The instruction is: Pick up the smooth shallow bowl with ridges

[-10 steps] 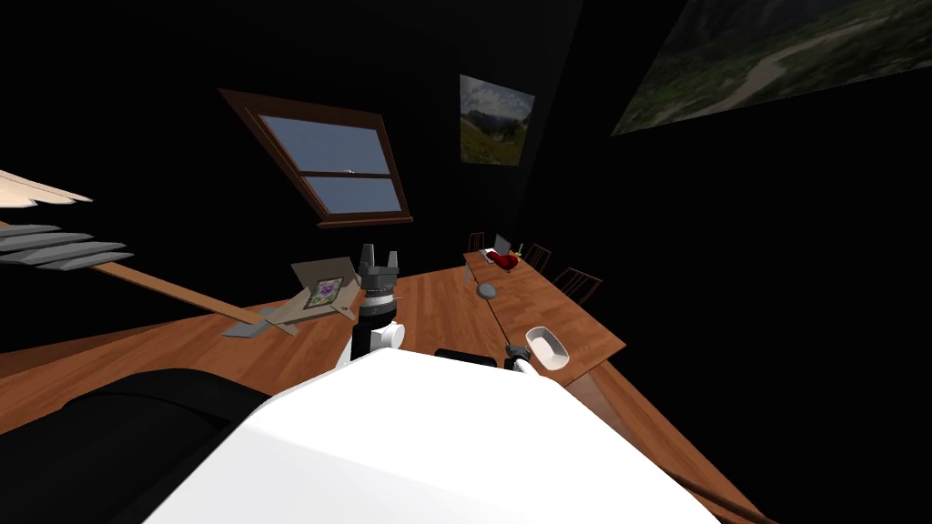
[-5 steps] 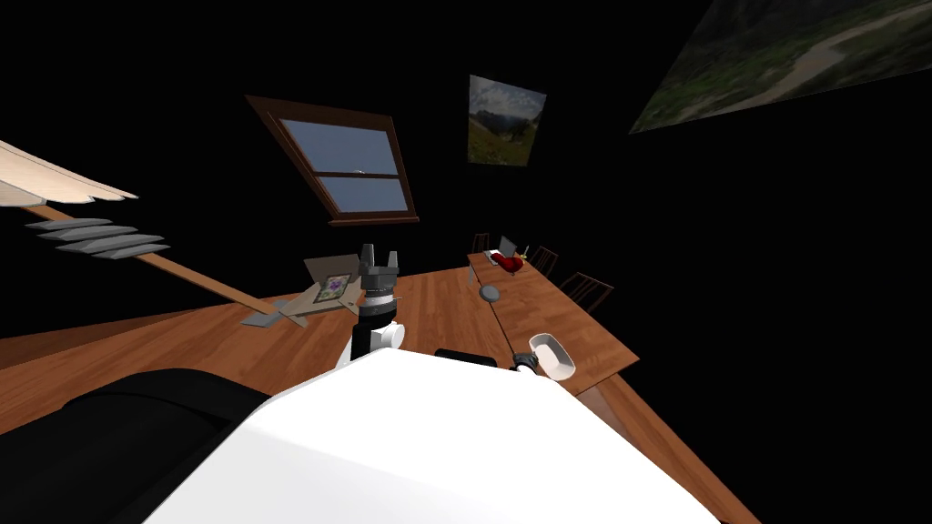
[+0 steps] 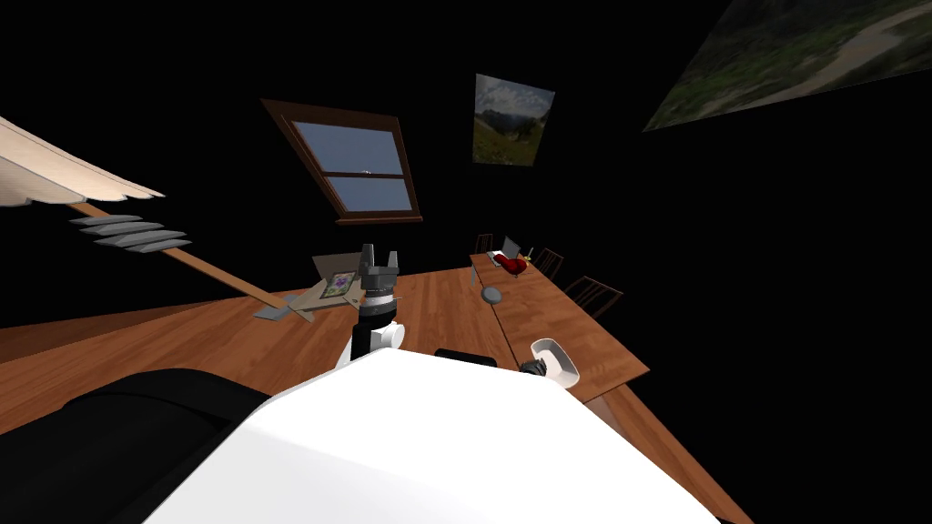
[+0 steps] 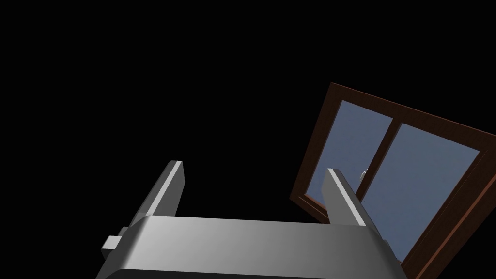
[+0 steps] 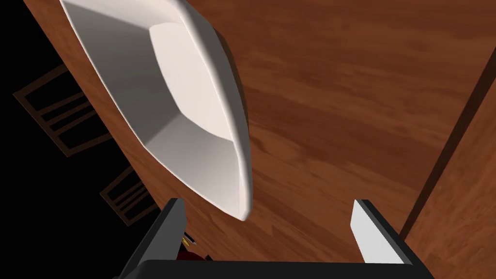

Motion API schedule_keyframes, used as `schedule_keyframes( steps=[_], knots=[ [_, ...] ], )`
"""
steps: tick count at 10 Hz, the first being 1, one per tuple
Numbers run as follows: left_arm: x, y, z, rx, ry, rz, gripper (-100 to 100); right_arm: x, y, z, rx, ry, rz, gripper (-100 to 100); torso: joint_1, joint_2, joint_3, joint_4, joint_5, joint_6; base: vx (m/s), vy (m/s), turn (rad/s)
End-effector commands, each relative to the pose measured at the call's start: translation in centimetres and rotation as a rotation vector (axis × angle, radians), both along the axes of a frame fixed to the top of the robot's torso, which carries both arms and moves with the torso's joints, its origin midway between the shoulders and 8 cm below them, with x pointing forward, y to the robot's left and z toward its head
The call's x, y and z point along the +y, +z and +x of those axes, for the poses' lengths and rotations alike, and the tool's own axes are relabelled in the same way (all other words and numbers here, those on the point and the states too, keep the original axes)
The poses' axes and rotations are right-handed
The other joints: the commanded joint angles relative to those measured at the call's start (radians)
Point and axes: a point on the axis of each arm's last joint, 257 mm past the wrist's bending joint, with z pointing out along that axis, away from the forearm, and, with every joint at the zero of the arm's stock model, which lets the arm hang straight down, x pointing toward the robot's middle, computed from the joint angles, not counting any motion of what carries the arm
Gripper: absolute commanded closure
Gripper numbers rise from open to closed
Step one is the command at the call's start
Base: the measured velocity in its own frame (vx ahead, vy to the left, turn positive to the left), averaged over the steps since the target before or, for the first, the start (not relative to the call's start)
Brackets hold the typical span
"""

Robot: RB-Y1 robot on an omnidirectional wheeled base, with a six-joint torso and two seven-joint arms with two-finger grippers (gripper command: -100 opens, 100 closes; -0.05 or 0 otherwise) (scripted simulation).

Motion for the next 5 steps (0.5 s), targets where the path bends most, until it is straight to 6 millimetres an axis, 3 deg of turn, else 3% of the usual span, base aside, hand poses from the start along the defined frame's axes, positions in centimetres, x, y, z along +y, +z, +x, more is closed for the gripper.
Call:
schedule_keyframes(
  steps=[1,5],
  knots=[
    [0.0,0.0,0.0,0.000,0.000,0.000,0,-0.5,-0.2,-0.4,0.015,0.016,-0.029,-100,0.000,0.000,0.000,0.000,0.000,0.000,0.016,-0.022,0.018],
    [0.0,0.0,0.0,0.000,0.000,0.000,0,-2.2,-0.3,-1.7,0.061,0.049,-0.099,-100,0.001,0.001,0.001,0.000,0.000,0.000,0.006,-0.015,0.036]
  ],
)
